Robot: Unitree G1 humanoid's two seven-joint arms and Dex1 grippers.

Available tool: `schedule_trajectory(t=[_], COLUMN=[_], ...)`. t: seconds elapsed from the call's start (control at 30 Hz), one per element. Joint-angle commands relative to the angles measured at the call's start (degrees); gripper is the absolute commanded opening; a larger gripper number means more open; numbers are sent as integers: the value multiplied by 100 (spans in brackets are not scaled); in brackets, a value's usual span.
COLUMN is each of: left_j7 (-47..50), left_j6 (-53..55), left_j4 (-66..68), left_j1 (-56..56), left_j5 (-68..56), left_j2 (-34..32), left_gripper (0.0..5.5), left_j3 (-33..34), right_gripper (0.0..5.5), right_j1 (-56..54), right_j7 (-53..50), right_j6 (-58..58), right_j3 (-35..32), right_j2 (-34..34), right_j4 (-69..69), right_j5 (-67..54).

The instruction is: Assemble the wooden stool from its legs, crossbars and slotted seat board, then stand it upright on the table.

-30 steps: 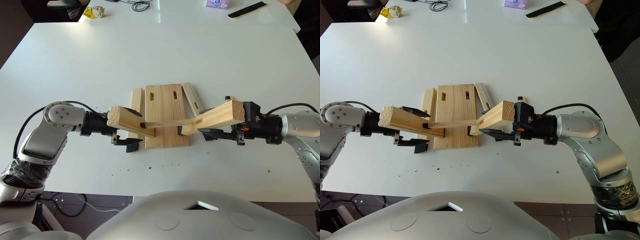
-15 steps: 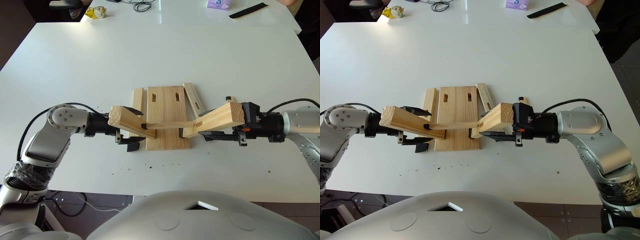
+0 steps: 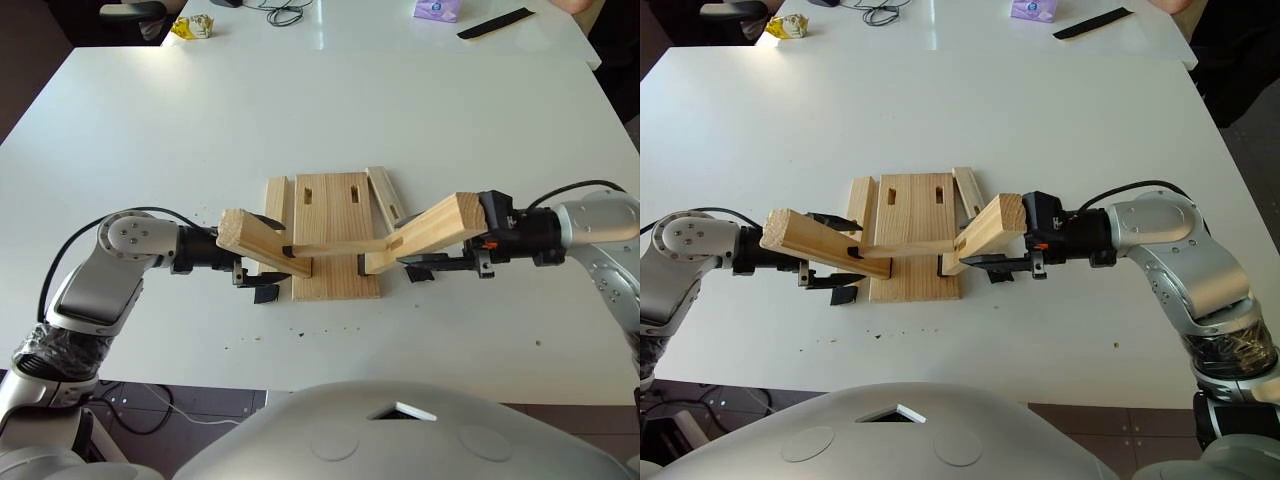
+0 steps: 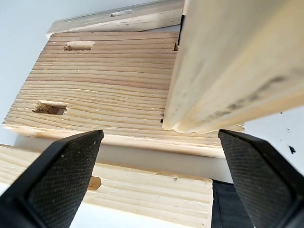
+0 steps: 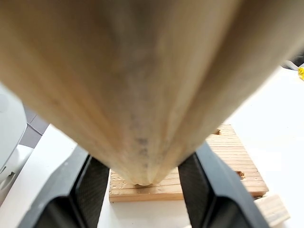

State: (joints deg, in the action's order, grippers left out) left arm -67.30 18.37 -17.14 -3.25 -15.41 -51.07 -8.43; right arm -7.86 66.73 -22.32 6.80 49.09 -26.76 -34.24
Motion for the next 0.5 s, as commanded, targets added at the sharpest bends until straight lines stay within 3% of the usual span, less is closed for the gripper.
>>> schedule_trajectory(t=[0.03,0.5], left_j7=[-119,-212], left_j6=[-112,97], left_j4=[-162,-67], left_j1=[-47,-231], left_j5=[-31,-129], left_j2=[82,133], left_gripper=[448,448], left_j3=[-184,-213], right_gripper=[201,201], right_j1=[373,542], right_j7=[-8,98], right_j6=[-118,261], right_j3=[455,818], right_j2=[32,230], right_j4=[399,149], right_j5=[492,749])
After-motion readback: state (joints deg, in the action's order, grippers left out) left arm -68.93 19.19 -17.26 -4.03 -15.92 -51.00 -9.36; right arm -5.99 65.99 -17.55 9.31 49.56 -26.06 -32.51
